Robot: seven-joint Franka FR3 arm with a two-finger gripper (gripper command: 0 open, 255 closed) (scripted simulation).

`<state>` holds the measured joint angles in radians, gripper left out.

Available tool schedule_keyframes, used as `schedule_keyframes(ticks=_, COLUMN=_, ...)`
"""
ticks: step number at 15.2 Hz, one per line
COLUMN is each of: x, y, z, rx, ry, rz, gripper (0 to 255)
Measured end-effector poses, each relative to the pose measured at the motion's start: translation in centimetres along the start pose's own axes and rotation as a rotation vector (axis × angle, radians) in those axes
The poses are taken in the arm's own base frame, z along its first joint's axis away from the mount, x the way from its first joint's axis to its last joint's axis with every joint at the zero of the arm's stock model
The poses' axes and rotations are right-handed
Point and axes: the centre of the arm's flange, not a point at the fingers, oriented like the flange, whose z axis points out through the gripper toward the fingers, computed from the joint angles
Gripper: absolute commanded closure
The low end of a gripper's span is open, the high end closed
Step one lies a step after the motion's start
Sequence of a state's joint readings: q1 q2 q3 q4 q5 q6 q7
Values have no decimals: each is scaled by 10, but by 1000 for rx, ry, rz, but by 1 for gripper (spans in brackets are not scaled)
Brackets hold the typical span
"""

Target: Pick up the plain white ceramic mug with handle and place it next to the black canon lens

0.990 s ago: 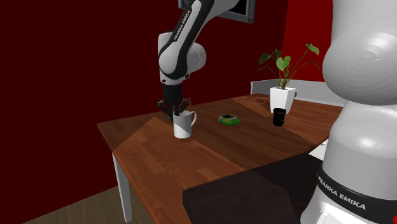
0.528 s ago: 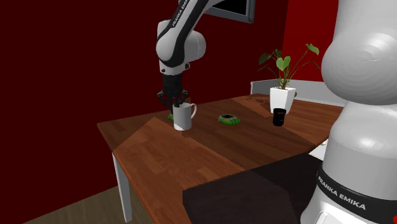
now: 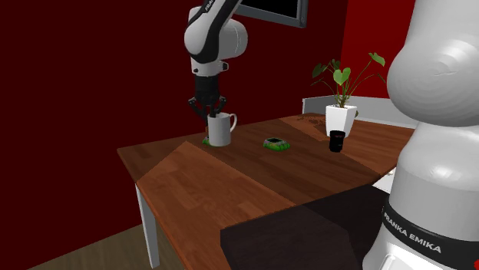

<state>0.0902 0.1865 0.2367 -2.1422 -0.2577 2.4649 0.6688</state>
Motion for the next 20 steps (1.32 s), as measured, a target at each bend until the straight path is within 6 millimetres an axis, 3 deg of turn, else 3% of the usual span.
schedule_keyframes(ticks=8, x=8, y=8, z=-36, rx=0, ry=0, rz=0, gripper=255)
schedule_keyframes(ticks=13, x=15, y=65, z=-35, rx=0, ry=0, rz=2, gripper=255)
schedule_keyframes(ticks=20, x=27, y=159, z=-29, rx=0, ry=-1, rz=3, gripper=255)
